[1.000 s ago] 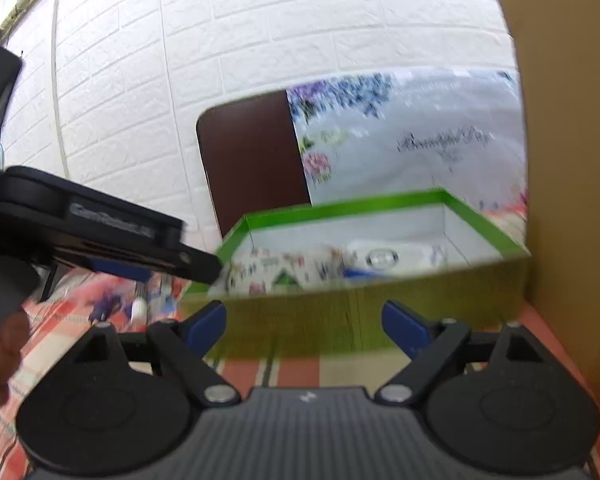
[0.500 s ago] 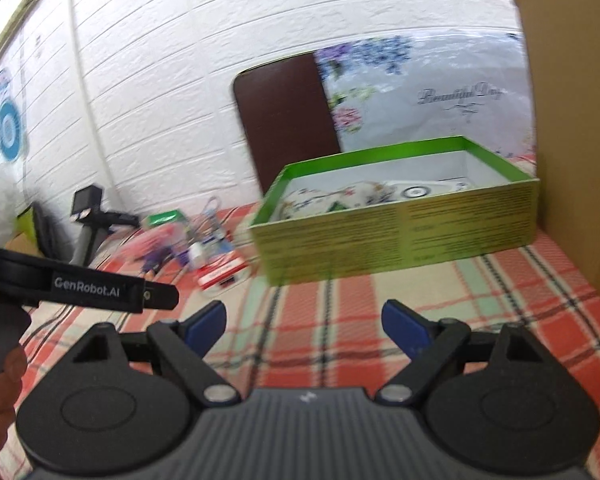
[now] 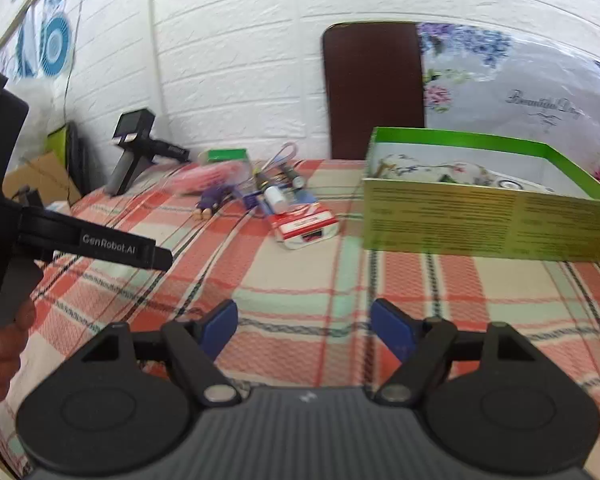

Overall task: Organize objects
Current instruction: 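Reach the right gripper to the black-and-yellow marker and grasp it, then carry the marker with the right gripper into the green box and release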

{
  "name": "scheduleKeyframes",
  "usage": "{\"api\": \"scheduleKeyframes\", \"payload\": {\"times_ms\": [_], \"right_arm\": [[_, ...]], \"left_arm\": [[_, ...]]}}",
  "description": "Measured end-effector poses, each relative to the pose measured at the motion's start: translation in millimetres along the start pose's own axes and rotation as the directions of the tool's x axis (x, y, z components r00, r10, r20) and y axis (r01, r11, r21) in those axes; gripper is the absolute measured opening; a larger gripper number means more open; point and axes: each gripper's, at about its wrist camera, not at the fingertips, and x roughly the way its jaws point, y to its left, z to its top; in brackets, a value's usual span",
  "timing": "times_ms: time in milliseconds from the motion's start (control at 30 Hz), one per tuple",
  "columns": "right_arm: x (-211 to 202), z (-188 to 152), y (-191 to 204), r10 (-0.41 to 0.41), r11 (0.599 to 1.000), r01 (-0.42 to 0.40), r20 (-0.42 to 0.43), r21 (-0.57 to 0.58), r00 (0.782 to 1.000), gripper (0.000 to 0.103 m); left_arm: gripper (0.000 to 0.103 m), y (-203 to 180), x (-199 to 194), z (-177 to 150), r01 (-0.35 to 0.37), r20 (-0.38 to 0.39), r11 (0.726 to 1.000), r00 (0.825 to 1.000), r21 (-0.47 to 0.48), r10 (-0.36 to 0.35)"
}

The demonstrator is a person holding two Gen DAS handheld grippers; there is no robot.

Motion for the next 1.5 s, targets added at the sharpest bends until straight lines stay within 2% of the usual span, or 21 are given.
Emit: {"api": "scheduleKeyframes", "payload": {"times_ms": [100,167,200,233,300,500,567,633,667,733,867,933,1033,1200,1300,1367,1433,1500], "right_arm": [[17,7,14,0.03,0.999,-0.031,-0.032,-0.035,0.999,0.075],[31,14,23,0.045,0.997,-0.047,-0.044,-0.063,0.998,0.075],[38,18,28,0.042,0.996,-0.045,-0.041,-0.082,0.998,0.075],[44,24,32,0.03,0.994,-0.033,-0.032,-0.101,0.999,0.075],[58,37,36,0.009,0.993,-0.01,-0.01,-0.12,1.0,0.075],[112,79,41,-0.062,0.98,0.069,0.041,-0.186,0.997,0.073],[132,87,41,-0.074,0.975,0.079,0.031,-0.21,0.997,0.059],[149,88,41,-0.066,0.974,0.06,-0.018,-0.216,0.998,0.024],[152,86,40,-0.05,0.977,0.045,-0.016,-0.21,0.999,0.022],[146,81,43,-0.057,0.975,0.054,-0.006,-0.216,0.998,0.02],[113,58,46,0.024,0.984,-0.032,-0.047,-0.174,0.999,0.02],[94,36,47,0.08,0.989,-0.092,-0.101,-0.119,0.992,0.02],[56,9,43,0.135,0.99,-0.139,-0.106,-0.025,0.985,0.02],[27,-9,39,0.173,0.985,-0.173,-0.112,0.006,0.979,0.02],[25,-12,37,0.184,0.983,-0.182,-0.098,0.032,0.978,0.02],[25,-14,37,0.186,0.982,-0.184,-0.087,0.034,0.979,0.02],[25,-15,35,0.195,0.98,-0.193,-0.076,0.044,0.978,0.02],[24,-17,30,0.211,0.976,-0.207,-0.066,0.064,0.975,0.02]], "left_arm": [[0.082,32,14,-5,-0.04,0.021,0.997,0.999,-0.058,0.041],[0.084,51,23,-11,-0.099,0.051,0.992,0.993,-0.073,0.103],[0.089,59,27,-16,-0.132,0.071,0.989,0.988,-0.07,0.137],[0.094,67,29,-19,-0.13,0.097,0.988,0.986,-0.085,0.138],[0.096,83,26,-22,-0.052,0.128,0.986,0.989,-0.159,0.073],[0.097,69,28,-20,-0.019,0.145,0.996,0.989,-0.089,0.032],[0.097,72,29,-21,-0.005,0.149,0.995,0.989,-0.104,0.02],[0.097,76,30,-22,0.007,0.153,0.993,0.988,-0.117,0.011],[0.097,76,30,-22,0.009,0.153,0.993,0.988,-0.118,0.009],[0.097,76,30,-22,0.01,0.152,0.993,0.988,-0.117,0.008],[0.097,76,31,-21,0.012,0.149,0.993,0.989,-0.116,0.005],[0.097,76,31,-21,0.01,0.147,0.993,0.989,-0.114,0.007],[0.097,74,32,-21,0.002,0.139,0.995,0.99,-0.104,0.013],[0.095,61,26,-18,-0.041,0.079,0.997,0.996,-0.061,0.046],[0.091,50,9,-18,0.017,0.018,0.994,1.0,-0.112,-0.015],[0.085,40,-2,-14,0.097,-0.028,0.984,0.994,-0.15,-0.102],[0.079,29,-6,-10,0.196,-0.072,0.961,0.974,-0.194,-0.213],[0.074,14,0,-8,0.277,-0.136,0.931,0.939,-0.238,-0.315]]}}
